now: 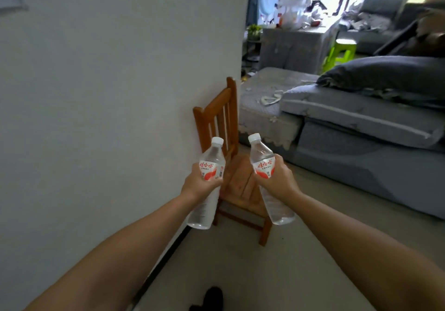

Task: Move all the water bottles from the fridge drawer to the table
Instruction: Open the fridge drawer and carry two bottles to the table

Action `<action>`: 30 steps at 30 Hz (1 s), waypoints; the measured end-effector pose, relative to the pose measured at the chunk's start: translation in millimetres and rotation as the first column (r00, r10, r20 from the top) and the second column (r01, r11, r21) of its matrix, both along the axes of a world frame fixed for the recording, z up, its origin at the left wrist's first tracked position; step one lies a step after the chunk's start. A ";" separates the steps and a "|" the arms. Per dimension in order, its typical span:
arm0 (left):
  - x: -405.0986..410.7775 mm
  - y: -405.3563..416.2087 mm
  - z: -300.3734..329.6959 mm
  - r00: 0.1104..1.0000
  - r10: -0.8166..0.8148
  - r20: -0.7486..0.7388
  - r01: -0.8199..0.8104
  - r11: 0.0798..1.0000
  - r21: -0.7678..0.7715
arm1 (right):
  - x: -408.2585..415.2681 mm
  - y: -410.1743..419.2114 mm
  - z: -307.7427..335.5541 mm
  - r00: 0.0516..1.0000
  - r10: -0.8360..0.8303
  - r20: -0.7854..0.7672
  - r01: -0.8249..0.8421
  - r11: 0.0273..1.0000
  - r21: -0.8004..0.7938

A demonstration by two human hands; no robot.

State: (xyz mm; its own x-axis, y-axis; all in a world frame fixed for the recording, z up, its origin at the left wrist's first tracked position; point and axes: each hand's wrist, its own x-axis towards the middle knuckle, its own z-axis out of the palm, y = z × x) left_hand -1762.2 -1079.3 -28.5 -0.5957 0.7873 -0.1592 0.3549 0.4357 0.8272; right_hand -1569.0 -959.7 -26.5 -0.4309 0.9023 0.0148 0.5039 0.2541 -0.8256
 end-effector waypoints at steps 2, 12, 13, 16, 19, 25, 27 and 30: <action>7.4 40.2 -1.8 0.994 -0.112 -0.001 0.112 0.994 0.020 | 18.9 25.0 -1.9 0.998 -0.064 0.008 0.064 0.998 -0.001; 49.0 258.6 4.7 0.879 -0.477 0.024 0.477 0.879 -0.007 | 96.3 154.9 5.4 0.876 -0.483 0.015 0.482 0.876 0.028; 56.9 279.5 5.6 0.860 -0.510 0.021 0.511 0.860 -0.014 | 105.0 164.0 4.5 0.851 -0.525 0.007 0.525 0.851 0.026; 88.5 329.1 4.6 0.791 -0.612 0.012 0.612 0.789 -0.059 | 133.6 178.8 0.2 0.762 -0.647 0.011 0.647 0.762 0.020; 133.3 367.1 4.6 0.715 -0.699 0.007 0.698 0.713 -0.073 | 171.2 189.5 -4.9 0.679 -0.734 -0.029 0.733 0.680 -0.018; 239.3 426.8 -2.2 0.573 -0.819 -0.009 0.814 0.571 -0.105 | 261.0 213.7 -22.7 0.510 -0.860 -0.021 0.859 0.511 -0.023; 280.5 447.3 -2.3 0.526 -0.850 -0.012 0.843 0.523 -0.125 | 298.3 226.3 -27.2 0.465 -0.885 -0.014 0.885 0.465 -0.014; 341.3 478.7 -4.2 0.477 -0.879 -0.021 0.869 0.475 -0.140 | 357.7 247.9 -29.2 0.431 -0.902 -0.025 0.902 0.432 -0.024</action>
